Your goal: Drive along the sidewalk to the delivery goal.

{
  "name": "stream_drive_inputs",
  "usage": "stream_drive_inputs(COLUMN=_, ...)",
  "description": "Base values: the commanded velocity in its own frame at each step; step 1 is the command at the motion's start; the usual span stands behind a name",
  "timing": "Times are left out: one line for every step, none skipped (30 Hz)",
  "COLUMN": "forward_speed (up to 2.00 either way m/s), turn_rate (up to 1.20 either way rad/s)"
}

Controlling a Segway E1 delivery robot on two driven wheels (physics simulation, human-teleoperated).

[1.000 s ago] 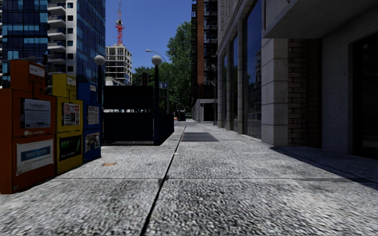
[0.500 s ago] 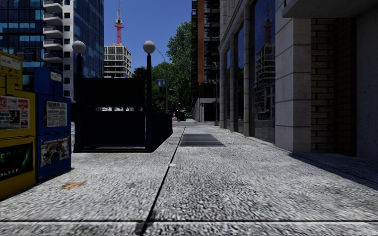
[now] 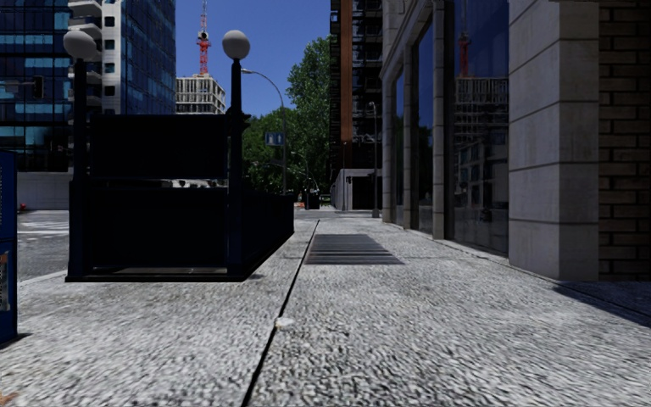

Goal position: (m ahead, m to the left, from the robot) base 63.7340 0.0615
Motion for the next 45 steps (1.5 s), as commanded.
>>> stream_drive_inputs(forward_speed=2.0, turn_rate=0.0)
stream_drive_inputs(forward_speed=2.0, turn_rate=0.0)
stream_drive_inputs(forward_speed=1.99, turn_rate=0.0)
stream_drive_inputs(forward_speed=1.99, turn_rate=0.0)
stream_drive_inputs(forward_speed=1.99, turn_rate=0.0)
stream_drive_inputs(forward_speed=1.99, turn_rate=0.0)
stream_drive_inputs(forward_speed=1.99, turn_rate=0.0)
stream_drive_inputs(forward_speed=1.99, turn_rate=0.0)
stream_drive_inputs(forward_speed=1.99, turn_rate=0.0)
stream_drive_inputs(forward_speed=1.99, turn_rate=0.0)
stream_drive_inputs(forward_speed=1.99, turn_rate=0.0)
stream_drive_inputs(forward_speed=1.99, turn_rate=0.0)
stream_drive_inputs(forward_speed=1.99, turn_rate=0.0)
stream_drive_inputs(forward_speed=1.99, turn_rate=0.0)
stream_drive_inputs(forward_speed=1.99, turn_rate=0.0)
stream_drive_inputs(forward_speed=1.99, turn_rate=0.0)
stream_drive_inputs(forward_speed=1.99, turn_rate=0.0)
stream_drive_inputs(forward_speed=1.99, turn_rate=0.0)
stream_drive_inputs(forward_speed=1.99, turn_rate=0.0)
stream_drive_inputs(forward_speed=1.99, turn_rate=0.0)
stream_drive_inputs(forward_speed=1.99, turn_rate=0.0)
stream_drive_inputs(forward_speed=1.99, turn_rate=0.0)
stream_drive_inputs(forward_speed=1.99, turn_rate=0.0)
stream_drive_inputs(forward_speed=1.99, turn_rate=0.0)
stream_drive_inputs(forward_speed=1.99, turn_rate=0.0)
stream_drive_inputs(forward_speed=1.99, turn_rate=0.0)
stream_drive_inputs(forward_speed=1.99, turn_rate=0.0)
stream_drive_inputs(forward_speed=1.99, turn_rate=0.0)
stream_drive_inputs(forward_speed=1.99, turn_rate=0.0)
stream_drive_inputs(forward_speed=1.99, turn_rate=0.0)
stream_drive_inputs(forward_speed=1.99, turn_rate=0.0)
stream_drive_inputs(forward_speed=1.99, turn_rate=0.0)
stream_drive_inputs(forward_speed=1.99, turn_rate=0.0)
stream_drive_inputs(forward_speed=1.99, turn_rate=0.0)
stream_drive_inputs(forward_speed=1.99, turn_rate=0.0)
stream_drive_inputs(forward_speed=1.99, turn_rate=0.0)
stream_drive_inputs(forward_speed=1.99, turn_rate=0.0)
stream_drive_inputs(forward_speed=1.99, turn_rate=0.0)
stream_drive_inputs(forward_speed=1.99, turn_rate=0.0)
stream_drive_inputs(forward_speed=1.99, turn_rate=0.0)
stream_drive_inputs(forward_speed=1.99, turn_rate=0.0)
stream_drive_inputs(forward_speed=1.99, turn_rate=0.0)
stream_drive_inputs(forward_speed=1.99, turn_rate=0.0)
stream_drive_inputs(forward_speed=1.99, turn_rate=0.0)
stream_drive_inputs(forward_speed=1.99, turn_rate=0.0)
